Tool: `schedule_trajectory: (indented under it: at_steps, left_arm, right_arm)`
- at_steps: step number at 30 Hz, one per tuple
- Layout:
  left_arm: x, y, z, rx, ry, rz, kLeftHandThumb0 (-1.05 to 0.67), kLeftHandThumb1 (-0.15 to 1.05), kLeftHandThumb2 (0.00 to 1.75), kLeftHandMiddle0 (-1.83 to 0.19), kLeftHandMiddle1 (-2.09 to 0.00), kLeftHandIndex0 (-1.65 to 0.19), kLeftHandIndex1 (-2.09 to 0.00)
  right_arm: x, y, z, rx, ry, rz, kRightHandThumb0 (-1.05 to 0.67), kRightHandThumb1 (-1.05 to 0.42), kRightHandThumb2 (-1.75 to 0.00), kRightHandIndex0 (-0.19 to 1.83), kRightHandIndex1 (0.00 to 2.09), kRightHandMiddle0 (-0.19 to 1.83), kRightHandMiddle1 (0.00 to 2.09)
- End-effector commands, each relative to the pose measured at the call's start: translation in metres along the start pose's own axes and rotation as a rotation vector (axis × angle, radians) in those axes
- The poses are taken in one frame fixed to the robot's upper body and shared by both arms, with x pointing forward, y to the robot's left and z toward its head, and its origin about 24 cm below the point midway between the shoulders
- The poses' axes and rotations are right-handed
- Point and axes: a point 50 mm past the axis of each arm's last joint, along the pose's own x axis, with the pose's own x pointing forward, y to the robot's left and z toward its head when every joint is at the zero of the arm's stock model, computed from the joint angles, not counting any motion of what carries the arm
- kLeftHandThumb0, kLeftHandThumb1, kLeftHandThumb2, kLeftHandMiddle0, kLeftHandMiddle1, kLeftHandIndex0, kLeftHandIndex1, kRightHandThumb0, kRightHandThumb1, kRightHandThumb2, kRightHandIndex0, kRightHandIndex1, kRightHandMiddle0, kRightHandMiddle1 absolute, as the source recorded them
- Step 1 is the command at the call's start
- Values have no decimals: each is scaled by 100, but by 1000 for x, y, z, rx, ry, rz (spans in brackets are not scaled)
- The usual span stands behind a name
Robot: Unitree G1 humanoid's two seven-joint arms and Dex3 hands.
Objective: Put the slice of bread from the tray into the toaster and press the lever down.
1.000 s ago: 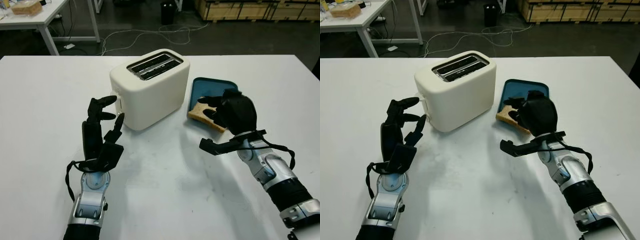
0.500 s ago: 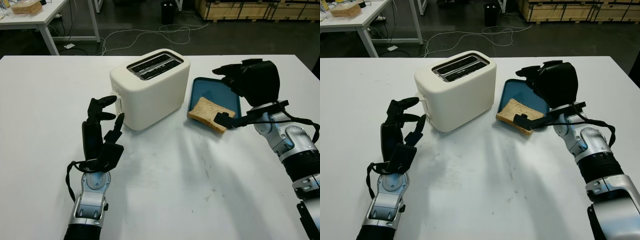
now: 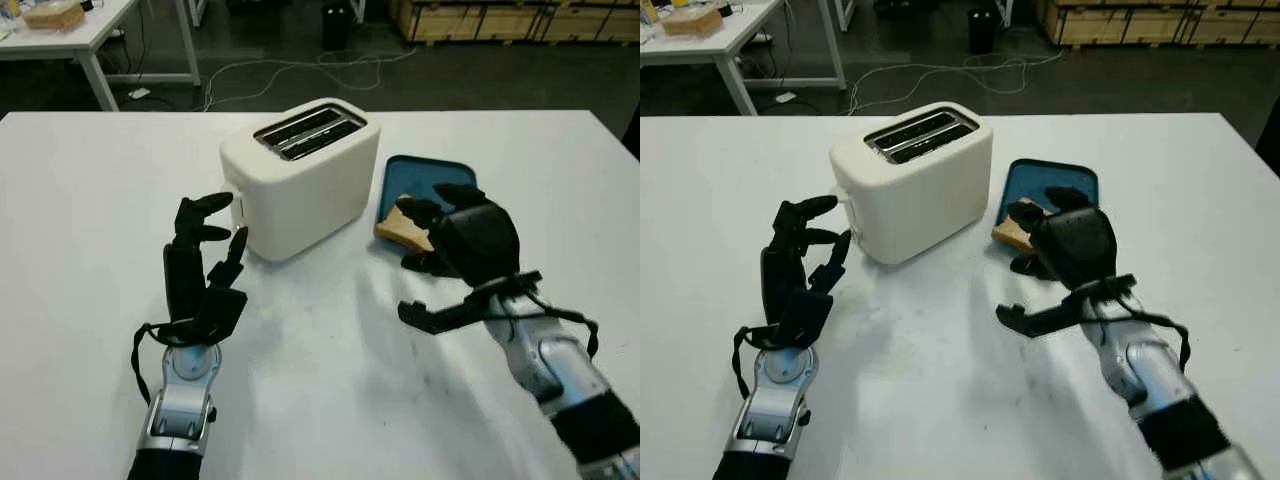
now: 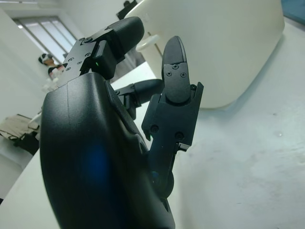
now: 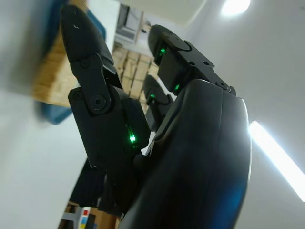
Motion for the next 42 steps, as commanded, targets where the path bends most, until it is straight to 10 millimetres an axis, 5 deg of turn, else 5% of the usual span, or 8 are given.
schedule_trajectory:
  at_steps: [1, 8, 17, 32, 42]
  left_arm:
    - [0, 1, 1, 9, -9, 5, -31, 92, 42, -18, -159, -23, -99]
    - [1, 1, 2, 3, -11, 3, -32, 92, 41, -19, -157, -24, -98]
    - [0, 1, 2, 4, -13, -1, -33, 92, 42, -18, -157, -24, -98]
    - [-1, 0, 2, 1, -12, 6, -31, 92, 41, -18, -157, -23, -96]
    - [-1, 2, 4, -4, -24, 15, -32, 92, 40, -18, -157, -24, -96]
  right_arm:
    - [-2, 3, 1, 4, 15, 15, -100, -92, -15, 25, 0, 31, 0]
    - [4, 19, -3, -45, 72, 88, -99, -92, -11, 16, 0, 19, 0]
    - [16, 37, -12, -121, 165, 28, -82, -91, -1, 21, 2, 26, 3]
    - [19, 35, -19, -146, 153, -44, -59, -90, -1, 40, 7, 46, 6]
    - [19, 22, -22, -259, 273, 77, -56, -92, -7, 54, 5, 59, 5]
